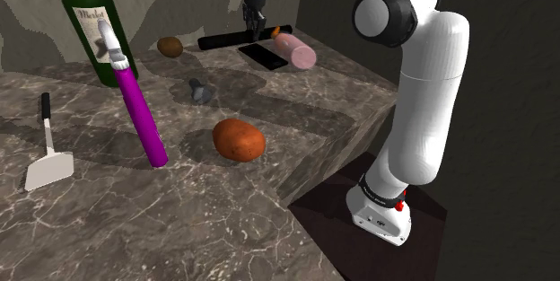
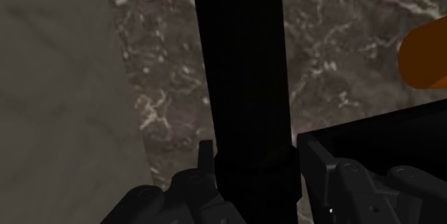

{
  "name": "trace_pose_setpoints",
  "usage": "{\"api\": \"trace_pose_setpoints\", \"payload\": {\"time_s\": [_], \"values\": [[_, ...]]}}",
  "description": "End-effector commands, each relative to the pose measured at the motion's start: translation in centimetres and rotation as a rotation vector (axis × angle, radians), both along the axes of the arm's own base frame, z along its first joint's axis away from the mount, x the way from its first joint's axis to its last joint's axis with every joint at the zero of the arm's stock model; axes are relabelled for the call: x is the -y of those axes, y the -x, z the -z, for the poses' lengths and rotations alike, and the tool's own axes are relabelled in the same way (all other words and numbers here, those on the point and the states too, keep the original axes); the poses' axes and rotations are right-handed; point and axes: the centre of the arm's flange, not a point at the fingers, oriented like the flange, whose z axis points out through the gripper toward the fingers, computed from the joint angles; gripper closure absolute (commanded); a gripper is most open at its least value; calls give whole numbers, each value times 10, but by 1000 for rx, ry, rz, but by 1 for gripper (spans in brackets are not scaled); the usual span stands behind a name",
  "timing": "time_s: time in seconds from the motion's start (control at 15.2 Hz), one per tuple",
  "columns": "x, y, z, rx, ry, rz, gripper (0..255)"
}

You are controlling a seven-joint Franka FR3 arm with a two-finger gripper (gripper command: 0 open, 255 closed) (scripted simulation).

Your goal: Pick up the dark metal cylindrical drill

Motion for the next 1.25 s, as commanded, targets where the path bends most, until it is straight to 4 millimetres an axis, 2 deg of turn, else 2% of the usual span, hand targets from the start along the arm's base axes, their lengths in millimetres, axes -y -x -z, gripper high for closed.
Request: {"api": "trace_pose_setpoints", "payload": {"time_s": [0.0, 0.07, 1.06, 1.19], "values": [[0, 0, 0, 0, 0, 0, 255], [0, 0, 0, 0, 0, 0, 255], [0, 0, -79, 0, 0, 0, 255], [0, 0, -80, 0, 0, 0, 255]]}}
